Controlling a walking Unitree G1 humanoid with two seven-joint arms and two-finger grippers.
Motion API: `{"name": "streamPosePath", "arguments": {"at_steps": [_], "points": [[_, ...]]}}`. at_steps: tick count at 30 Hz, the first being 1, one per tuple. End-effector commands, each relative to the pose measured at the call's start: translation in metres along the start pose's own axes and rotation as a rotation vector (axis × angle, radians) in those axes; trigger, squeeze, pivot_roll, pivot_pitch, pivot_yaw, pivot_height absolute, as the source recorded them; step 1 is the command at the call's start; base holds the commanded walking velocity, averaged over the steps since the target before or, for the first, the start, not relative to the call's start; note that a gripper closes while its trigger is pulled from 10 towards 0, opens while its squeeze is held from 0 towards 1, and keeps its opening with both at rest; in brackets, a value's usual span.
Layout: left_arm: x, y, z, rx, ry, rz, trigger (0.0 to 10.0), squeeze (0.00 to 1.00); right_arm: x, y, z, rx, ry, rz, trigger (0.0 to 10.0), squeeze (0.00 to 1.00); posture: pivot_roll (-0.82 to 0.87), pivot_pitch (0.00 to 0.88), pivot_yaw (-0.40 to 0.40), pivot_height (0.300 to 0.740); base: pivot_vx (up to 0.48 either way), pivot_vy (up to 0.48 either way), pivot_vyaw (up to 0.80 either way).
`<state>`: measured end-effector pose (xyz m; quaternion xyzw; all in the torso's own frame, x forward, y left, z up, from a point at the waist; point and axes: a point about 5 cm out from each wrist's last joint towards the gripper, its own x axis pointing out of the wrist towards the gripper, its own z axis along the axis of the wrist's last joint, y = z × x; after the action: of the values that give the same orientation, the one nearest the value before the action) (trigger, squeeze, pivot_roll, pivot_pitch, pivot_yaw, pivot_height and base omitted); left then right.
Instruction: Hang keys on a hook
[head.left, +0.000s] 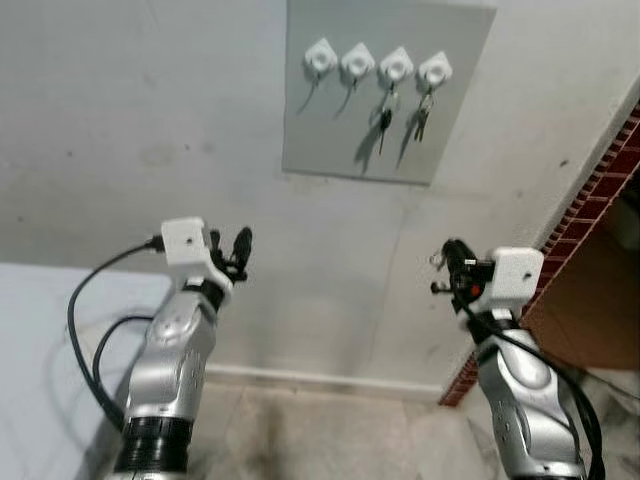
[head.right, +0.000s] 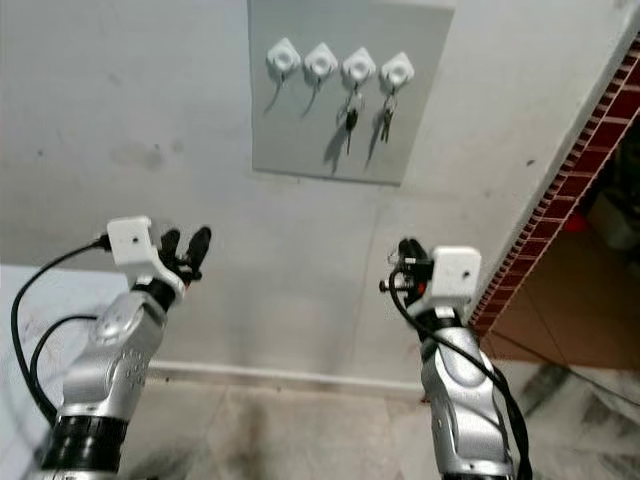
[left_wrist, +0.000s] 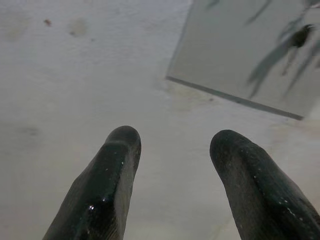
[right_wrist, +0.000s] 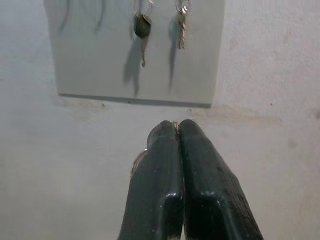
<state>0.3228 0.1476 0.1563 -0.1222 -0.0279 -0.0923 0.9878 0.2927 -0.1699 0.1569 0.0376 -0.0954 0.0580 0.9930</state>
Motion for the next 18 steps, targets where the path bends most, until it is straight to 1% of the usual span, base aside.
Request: {"name": "streamPosePath", "arguments": {"at_steps": [1,3,5,8,11,18], "points": [[-0.010,-0.003,0.003,-0.017,-0.007,-0.049,10.0,0.00,-0.008,-0.001,0.009,-0.008,-0.026,0.003,10.0,0.00,0.00,0.000,-0.050,0.740,0.311,0.000,0.00],[-0.013,-0.003,0.004,-0.024,-0.007,-0.059,10.0,0.00,-0.010,-0.001,0.009,-0.011,-0.021,0.005,10.0,0.00,0.00,0.000,-0.050,0.740,0.319,0.000,0.00],[-0.017,0.000,0.003,-0.020,0.002,-0.053,10.0,0.00,-0.014,-0.002,0.009,-0.010,-0.015,-0.003,10.0,0.00,0.00,0.000,-0.050,0.740,0.336,0.000,0.00],[-0.020,0.004,0.001,-0.023,0.022,-0.044,10.0,0.00,-0.015,-0.002,0.010,-0.005,-0.019,-0.013,10.0,0.00,0.00,0.000,-0.045,0.740,0.355,0.000,0.00],[-0.020,0.007,0.002,-0.017,0.023,-0.034,10.0,0.00,-0.015,-0.001,0.011,0.000,-0.017,-0.012,10.0,0.00,0.00,0.000,-0.042,0.740,0.379,0.000,0.00],[-0.018,0.007,0.008,-0.026,0.020,-0.034,10.0,0.00,-0.015,0.001,0.011,0.004,-0.014,-0.013,10.0,0.00,0.01,0.000,-0.039,0.740,0.402,0.000,0.00]]}}
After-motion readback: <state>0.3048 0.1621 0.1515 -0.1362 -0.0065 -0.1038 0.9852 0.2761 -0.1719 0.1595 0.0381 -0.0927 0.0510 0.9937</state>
